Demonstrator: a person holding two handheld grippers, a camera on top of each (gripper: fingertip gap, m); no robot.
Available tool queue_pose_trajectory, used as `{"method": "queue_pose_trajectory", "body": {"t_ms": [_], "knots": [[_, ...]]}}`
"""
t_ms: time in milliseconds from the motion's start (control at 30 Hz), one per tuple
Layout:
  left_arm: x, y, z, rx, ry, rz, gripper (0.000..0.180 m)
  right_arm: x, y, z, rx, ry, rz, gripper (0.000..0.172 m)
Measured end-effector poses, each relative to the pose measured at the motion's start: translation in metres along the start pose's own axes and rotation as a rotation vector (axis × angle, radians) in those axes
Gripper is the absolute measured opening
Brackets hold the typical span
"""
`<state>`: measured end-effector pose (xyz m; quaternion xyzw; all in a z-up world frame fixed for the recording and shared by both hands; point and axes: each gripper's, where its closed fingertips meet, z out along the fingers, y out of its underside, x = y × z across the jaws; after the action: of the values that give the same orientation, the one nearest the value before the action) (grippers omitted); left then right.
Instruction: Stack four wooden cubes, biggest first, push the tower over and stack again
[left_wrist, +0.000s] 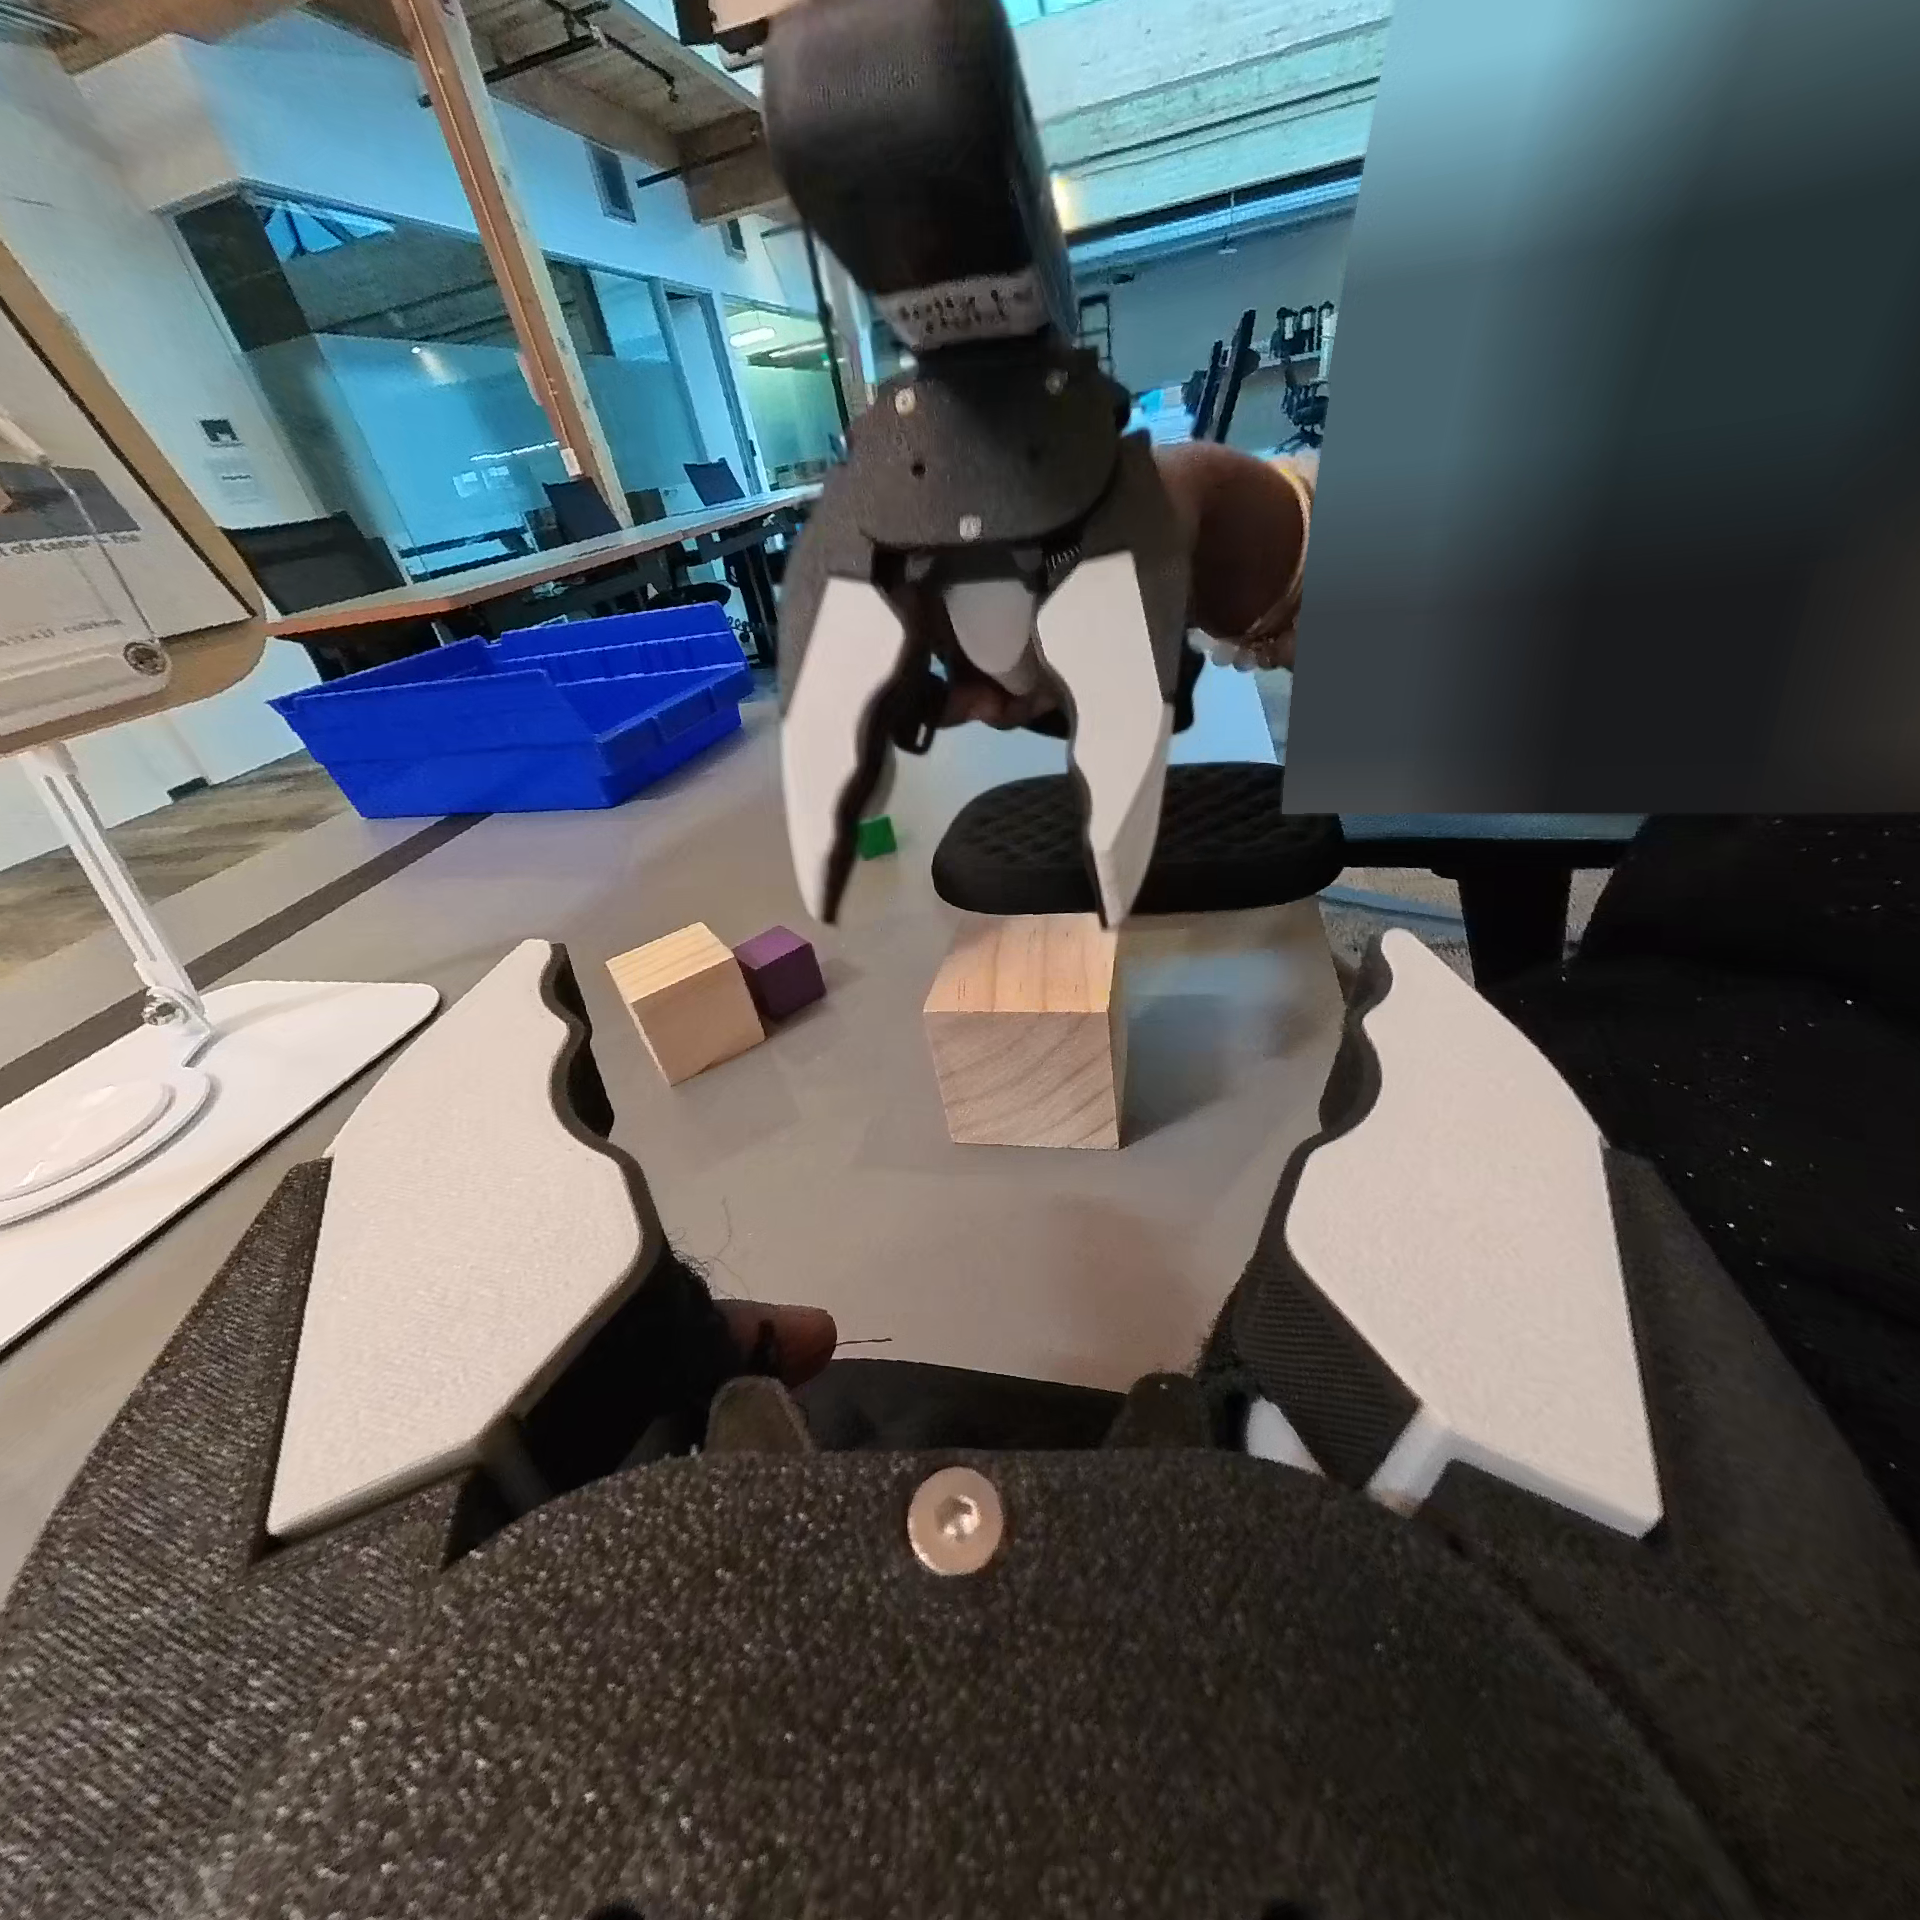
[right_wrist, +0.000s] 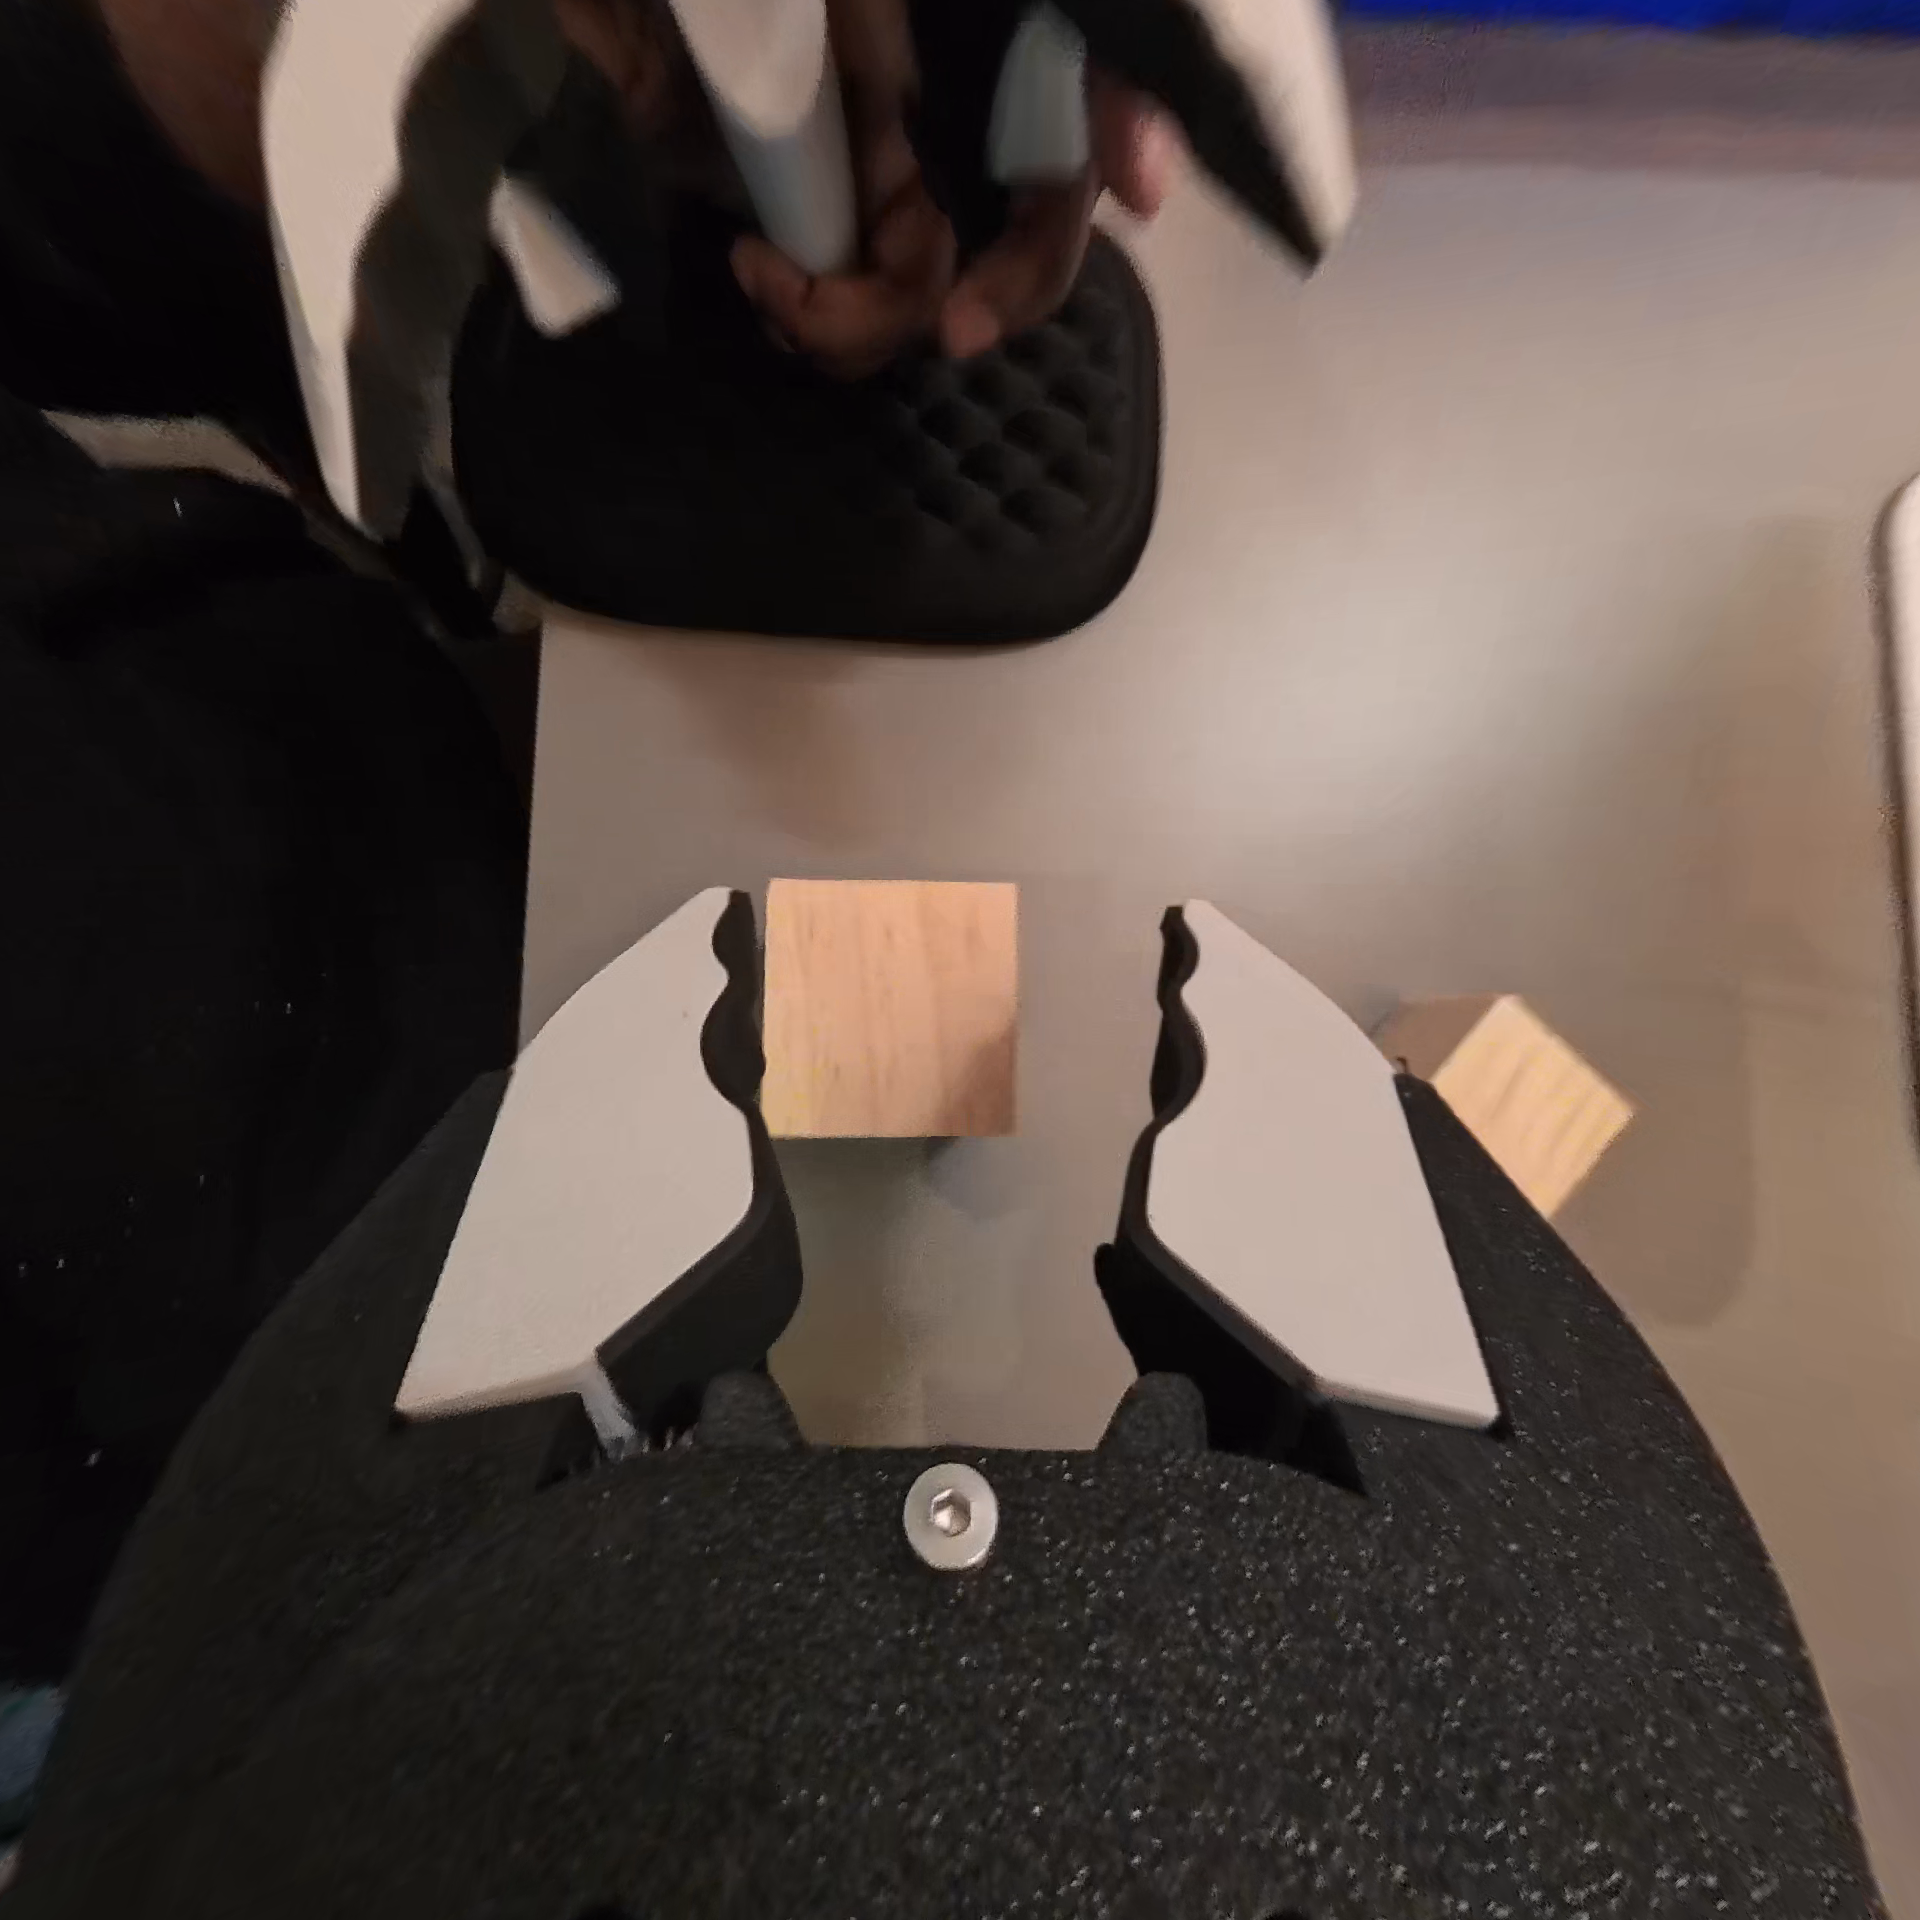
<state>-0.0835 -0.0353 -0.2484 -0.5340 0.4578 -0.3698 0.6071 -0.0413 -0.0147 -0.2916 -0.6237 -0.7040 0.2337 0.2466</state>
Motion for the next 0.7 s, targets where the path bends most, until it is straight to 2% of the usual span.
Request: {"method": "queue_pose_trajectory", "body": {"t_ms": [133,267,333,400,533,567,600,633,667,700], "knots": [[-0.001,-0.001,-0.001,0.009,-0.001,-0.009,0.134,0.029,-0.051,-0.031,0.251,0.128,-0.011,0.090],[-0.001,-0.002,-0.001,0.015,-0.006,-0.007,0.134,0.061,-0.100,-0.076,0.509,0.252,-0.028,0.087],[-0.002,-0.002,-0.002,0.018,-0.007,-0.013,0.134,0.074,-0.116,-0.098,0.595,0.305,-0.033,0.068],[-0.003,-0.003,-0.002,0.024,-0.009,-0.017,0.134,0.077,-0.125,-0.116,0.642,0.303,-0.090,0.000],[-0.003,-0.003,-0.003,0.030,-0.009,-0.024,0.133,0.090,-0.129,-0.131,0.650,0.336,-0.085,0.000],[-0.003,-0.003,-0.003,0.031,-0.008,-0.024,0.133,0.092,-0.126,-0.130,0.632,0.347,-0.081,0.010],[-0.003,-0.004,-0.003,0.031,-0.009,-0.024,0.133,0.096,-0.123,-0.128,0.612,0.363,-0.075,0.034],[-0.003,-0.004,-0.003,0.031,-0.010,-0.023,0.133,0.098,-0.119,-0.124,0.584,0.376,-0.075,0.049],[-0.003,-0.003,-0.003,0.031,-0.010,-0.022,0.133,0.098,-0.114,-0.120,0.550,0.371,-0.090,0.036],[-0.003,-0.003,-0.003,0.030,-0.011,-0.023,0.133,0.094,-0.108,-0.116,0.523,0.343,-0.113,0.001]]}}
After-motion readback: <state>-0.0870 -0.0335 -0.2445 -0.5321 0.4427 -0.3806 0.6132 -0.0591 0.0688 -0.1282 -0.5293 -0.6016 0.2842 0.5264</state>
